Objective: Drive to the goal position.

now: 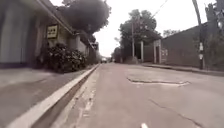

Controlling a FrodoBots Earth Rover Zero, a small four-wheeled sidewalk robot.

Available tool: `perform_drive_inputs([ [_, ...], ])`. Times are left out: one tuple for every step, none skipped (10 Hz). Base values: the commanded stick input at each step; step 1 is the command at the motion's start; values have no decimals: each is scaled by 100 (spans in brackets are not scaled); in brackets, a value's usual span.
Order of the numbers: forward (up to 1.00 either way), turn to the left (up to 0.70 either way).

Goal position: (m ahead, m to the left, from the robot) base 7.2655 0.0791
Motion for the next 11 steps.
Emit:
perform_drive_inputs([
  [100, 0],
  [100, 0],
  [100, 0],
  [100, 0],
  [100, 0],
  [100, 0],
  [100, 0],
  [100, 0],
  [100, 0],
  [100, 0],
  [100, 0],
])
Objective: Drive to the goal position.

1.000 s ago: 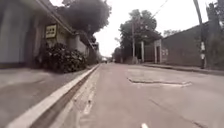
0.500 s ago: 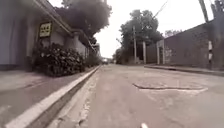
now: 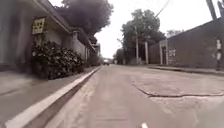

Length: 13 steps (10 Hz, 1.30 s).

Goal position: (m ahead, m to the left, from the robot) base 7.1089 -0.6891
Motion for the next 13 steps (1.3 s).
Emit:
perform_drive_inputs([
  [100, 0],
  [100, 0],
  [100, 0],
  [100, 0],
  [100, 0],
  [100, 0],
  [100, 0],
  [100, 0],
  [100, 0],
  [100, 0],
  [100, 0],
  [100, 0],
  [100, 0],
])
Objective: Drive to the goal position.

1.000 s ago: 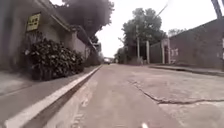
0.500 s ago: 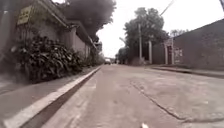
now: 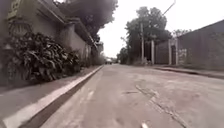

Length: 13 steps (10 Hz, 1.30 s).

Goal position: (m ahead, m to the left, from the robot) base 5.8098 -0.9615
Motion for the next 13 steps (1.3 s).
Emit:
perform_drive_inputs([
  [100, 0],
  [100, 0],
  [100, 0],
  [100, 0],
  [100, 0],
  [100, 0],
  [100, 0],
  [100, 0],
  [100, 0],
  [100, 0],
  [100, 0],
  [100, 0],
  [100, 0],
])
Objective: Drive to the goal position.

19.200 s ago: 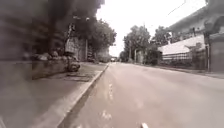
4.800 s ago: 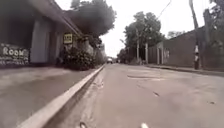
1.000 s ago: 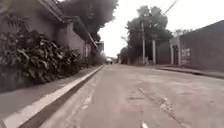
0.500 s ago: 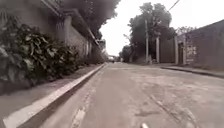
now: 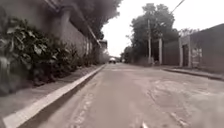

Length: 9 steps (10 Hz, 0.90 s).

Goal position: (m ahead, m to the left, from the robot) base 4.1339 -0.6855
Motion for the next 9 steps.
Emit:
perform_drive_inputs([
  [100, 0],
  [100, 0],
  [100, 0],
  [100, 0],
  [100, 0],
  [100, 0],
  [100, 0],
  [100, 0],
  [100, 0],
])
